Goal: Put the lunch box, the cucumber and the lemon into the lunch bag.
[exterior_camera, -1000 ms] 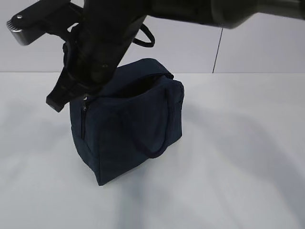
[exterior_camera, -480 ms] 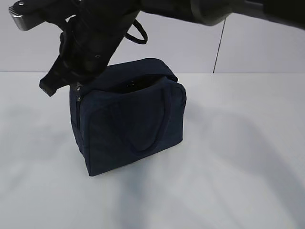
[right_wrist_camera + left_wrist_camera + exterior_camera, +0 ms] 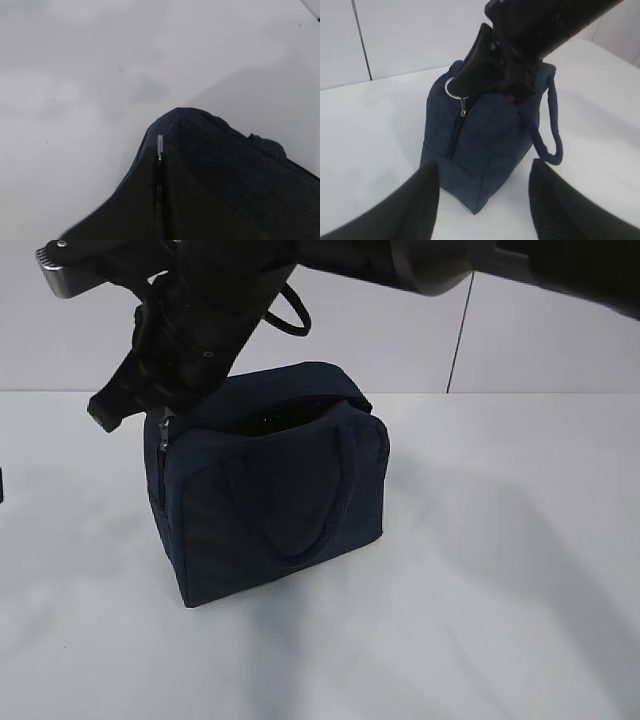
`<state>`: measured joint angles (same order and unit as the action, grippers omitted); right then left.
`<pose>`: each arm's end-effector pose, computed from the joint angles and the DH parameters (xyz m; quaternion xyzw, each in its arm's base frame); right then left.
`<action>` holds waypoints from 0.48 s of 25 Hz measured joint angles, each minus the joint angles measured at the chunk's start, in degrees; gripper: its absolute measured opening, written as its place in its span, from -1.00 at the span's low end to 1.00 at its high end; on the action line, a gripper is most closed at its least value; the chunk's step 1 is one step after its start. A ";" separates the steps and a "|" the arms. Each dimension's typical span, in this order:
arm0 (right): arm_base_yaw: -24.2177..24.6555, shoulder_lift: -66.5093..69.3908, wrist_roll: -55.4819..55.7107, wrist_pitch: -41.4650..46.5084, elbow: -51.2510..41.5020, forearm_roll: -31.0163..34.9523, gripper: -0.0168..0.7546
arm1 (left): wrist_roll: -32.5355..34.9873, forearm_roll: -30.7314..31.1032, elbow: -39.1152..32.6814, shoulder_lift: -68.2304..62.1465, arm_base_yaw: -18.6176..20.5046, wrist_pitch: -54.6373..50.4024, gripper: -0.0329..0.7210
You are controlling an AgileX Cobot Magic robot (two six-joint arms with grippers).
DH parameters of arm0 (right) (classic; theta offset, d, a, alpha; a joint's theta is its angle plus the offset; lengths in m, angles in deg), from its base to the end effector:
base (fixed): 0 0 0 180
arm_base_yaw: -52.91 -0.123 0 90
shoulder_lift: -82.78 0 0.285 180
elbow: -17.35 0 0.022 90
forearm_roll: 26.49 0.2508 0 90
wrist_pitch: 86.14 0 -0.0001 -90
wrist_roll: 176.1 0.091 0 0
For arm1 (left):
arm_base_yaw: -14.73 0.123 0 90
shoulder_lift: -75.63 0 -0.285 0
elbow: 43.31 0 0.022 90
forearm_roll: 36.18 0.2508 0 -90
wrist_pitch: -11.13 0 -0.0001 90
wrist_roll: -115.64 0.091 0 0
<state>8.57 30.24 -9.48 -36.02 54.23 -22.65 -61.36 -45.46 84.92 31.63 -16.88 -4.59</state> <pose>0.3414 0.3402 0.2984 -0.4442 0.8299 0.1200 0.3155 0.1098 -0.0723 0.2845 0.1954 0.8020 -0.1986 0.5283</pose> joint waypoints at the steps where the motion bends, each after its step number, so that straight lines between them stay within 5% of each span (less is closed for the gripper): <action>1: 0.00 0.00 0.00 0.00 0.00 0.00 -0.90 | 0.00 0.20 0.00 -0.87 0.00 0.00 0.16; 12: 0.00 0.09 0.00 0.00 0.13 1.36 -0.90 | 1.38 1.83 -0.05 -14.04 -1.37 13.35 0.16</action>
<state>8.57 30.34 -9.48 -36.02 54.36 -21.29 -59.98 -43.63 84.87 17.59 -18.25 8.76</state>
